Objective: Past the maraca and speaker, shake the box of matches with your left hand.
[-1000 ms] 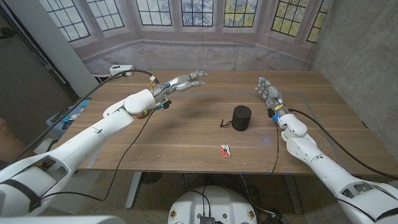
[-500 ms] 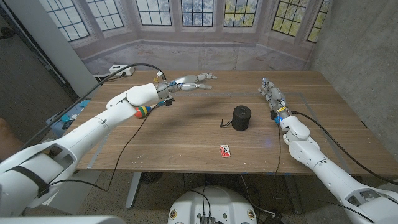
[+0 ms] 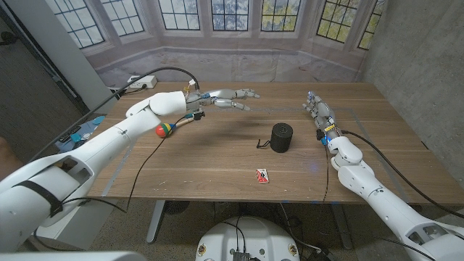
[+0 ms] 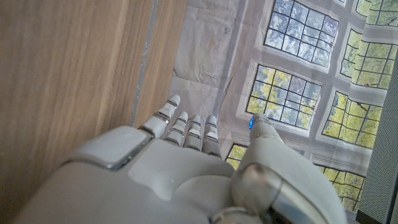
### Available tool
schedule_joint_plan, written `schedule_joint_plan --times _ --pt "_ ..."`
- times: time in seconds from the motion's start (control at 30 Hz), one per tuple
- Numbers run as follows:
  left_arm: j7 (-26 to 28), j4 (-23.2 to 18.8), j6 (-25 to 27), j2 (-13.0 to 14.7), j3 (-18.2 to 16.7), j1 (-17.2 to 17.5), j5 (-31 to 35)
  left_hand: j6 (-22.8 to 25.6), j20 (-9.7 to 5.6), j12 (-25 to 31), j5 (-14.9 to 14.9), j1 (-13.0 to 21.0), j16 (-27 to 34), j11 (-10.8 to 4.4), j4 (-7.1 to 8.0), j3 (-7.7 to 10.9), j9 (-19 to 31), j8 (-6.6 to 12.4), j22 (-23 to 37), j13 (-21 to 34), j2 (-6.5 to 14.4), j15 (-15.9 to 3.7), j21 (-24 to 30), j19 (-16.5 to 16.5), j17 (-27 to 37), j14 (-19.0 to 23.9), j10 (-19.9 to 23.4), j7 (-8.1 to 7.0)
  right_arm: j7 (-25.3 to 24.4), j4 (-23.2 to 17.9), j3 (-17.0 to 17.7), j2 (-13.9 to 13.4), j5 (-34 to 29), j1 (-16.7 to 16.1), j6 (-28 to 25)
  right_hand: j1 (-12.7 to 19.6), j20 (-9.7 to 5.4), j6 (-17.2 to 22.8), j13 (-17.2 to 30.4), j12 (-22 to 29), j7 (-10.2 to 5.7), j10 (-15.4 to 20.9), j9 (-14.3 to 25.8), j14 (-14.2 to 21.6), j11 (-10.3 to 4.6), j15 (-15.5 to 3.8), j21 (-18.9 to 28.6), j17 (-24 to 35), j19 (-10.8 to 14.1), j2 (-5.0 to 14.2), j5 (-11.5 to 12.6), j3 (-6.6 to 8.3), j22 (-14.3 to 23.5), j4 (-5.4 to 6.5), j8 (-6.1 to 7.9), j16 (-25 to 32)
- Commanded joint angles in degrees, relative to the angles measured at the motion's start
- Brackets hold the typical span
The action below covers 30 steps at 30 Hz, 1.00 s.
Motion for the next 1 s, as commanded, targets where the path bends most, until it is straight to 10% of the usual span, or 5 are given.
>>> schedule_joint_plan --times 0.03,1.0 --pt "-3.52 0.87 -3.39 -0.36 1.33 -3.38 2.74 0.24 -0.35 0.27 0.24 1.15 0.37 -0.36 -0.48 0.22 0.25 0.26 0.11 0.32 -0.06 -0.17 0.45 0.27 0.21 -2.42 -0.97 -0.69 -1.13 -0.94 0.19 0.13 -0.39 -0.76 0.45 0.57 -2.73 0.22 0.22 0.37 0.44 0.18 0.15 0.33 0.66 -0.7 0.33 0.15 0.64 -0.07 -0.01 0.08 0.19 -0.09 0.35 0.61" --pt "-7.41 -0.89 -12.04 -1.58 4.1 -9.81 12.97 1.91 -1.3 0.54 0.8 6.18 0.31 -1.62 -1.09 1.66 0.33 0.87 0.07 0.27 -0.21 -0.85 0.4 0.42 0.24 -2.41 -0.99 -0.91 -3.42 -4.44 1.25 -0.8 -0.72 -3.89 0.94 0.54 -2.52 0.58 0.21 0.48 0.69 0.27 0.17 0.48 0.93 -0.46 0.37 -0.1 0.82 -0.05 -0.02 0.11 0.19 -0.06 0.41 0.8"
